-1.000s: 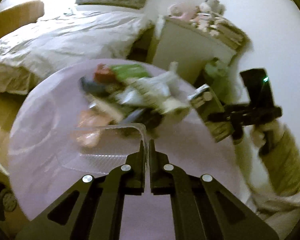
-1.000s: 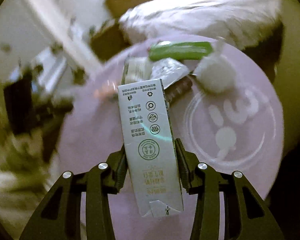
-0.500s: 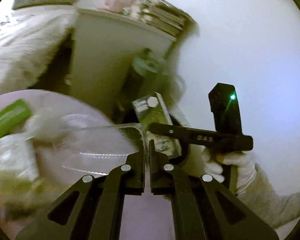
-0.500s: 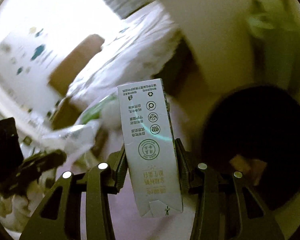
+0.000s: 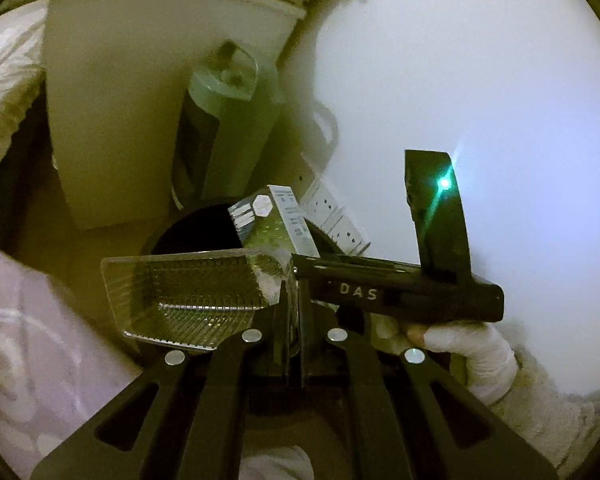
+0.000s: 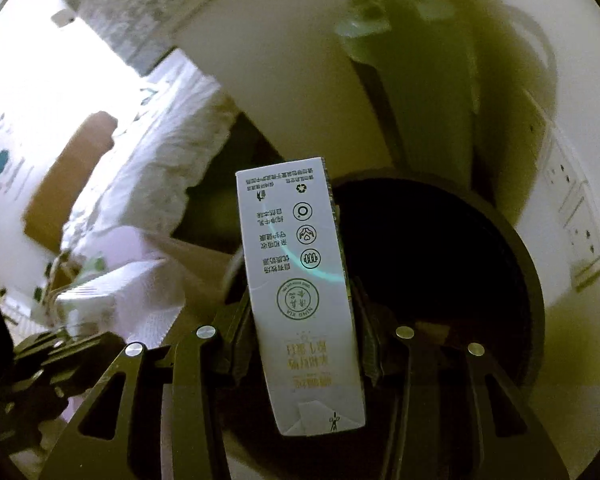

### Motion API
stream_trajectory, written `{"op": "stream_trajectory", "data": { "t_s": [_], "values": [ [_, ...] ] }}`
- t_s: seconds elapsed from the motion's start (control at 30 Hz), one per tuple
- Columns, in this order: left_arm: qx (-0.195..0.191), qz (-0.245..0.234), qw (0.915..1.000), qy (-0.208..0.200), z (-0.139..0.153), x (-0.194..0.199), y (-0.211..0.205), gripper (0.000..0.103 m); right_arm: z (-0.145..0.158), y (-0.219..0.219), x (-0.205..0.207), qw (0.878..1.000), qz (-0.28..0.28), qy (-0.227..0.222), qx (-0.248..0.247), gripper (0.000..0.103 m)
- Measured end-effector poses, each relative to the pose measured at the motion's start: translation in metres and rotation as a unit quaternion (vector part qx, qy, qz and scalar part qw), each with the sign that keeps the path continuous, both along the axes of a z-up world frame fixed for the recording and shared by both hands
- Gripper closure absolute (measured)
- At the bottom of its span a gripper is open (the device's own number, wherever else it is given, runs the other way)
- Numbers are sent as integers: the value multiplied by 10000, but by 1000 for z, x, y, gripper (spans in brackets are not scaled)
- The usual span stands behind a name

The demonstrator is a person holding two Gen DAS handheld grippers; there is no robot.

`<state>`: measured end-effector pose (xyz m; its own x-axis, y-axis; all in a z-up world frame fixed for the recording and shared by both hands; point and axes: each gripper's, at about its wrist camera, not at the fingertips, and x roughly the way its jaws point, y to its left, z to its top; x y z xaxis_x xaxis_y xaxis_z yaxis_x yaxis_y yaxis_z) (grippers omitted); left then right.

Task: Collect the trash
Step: 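Carry the carton and tray over the black bin and release both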

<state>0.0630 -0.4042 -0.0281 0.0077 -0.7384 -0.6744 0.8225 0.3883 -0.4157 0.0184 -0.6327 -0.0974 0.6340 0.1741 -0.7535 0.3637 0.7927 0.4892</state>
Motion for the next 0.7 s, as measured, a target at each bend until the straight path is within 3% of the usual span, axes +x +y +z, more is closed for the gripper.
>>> {"op": "stream_trajectory", "data": {
  "t_s": [0.37, 0.7],
  "values": [
    [518, -387, 9979, 106, -28, -1, -36, 99, -41, -23, -16, 9991, -173, 368, 83, 59],
    [764, -443, 9960, 137, -46, 3, -57, 99, -48, -25, -26, 9986, -114, 513, -16, 58]
  ]
}}
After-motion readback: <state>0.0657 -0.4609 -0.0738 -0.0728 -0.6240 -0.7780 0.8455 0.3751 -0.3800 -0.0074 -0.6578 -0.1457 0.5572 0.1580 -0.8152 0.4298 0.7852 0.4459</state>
